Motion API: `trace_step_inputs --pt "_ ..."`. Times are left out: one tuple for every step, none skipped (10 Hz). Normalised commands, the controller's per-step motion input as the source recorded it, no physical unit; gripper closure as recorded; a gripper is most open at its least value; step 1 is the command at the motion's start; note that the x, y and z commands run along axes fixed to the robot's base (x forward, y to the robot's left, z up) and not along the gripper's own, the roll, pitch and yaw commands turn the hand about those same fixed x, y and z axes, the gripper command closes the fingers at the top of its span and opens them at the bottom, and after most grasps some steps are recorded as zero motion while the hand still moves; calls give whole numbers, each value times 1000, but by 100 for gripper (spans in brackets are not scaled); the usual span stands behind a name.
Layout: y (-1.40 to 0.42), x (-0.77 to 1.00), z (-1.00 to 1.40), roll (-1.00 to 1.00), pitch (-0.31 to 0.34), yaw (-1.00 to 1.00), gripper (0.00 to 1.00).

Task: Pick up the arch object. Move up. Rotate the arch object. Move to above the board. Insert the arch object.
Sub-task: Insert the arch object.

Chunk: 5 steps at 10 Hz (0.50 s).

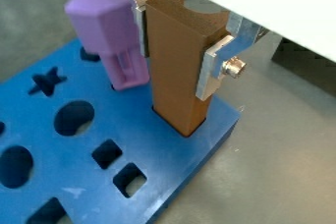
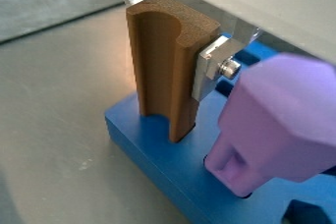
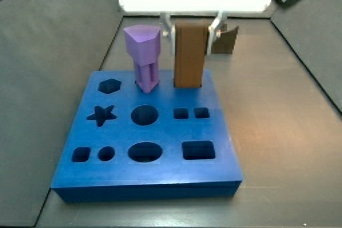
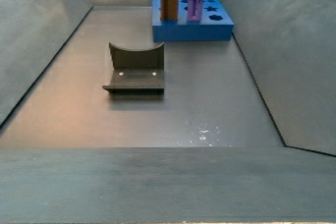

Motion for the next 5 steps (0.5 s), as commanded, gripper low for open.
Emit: trace_step_inputs --pt "-309 -77 -760 307 0 -31 100" --pt "-289 -60 -743 323 0 -37 100" --pt "0 0 -86 0 0 -17 100" --pt "0 0 0 14 0 0 100" --pt "0 0 0 0 0 0 100"
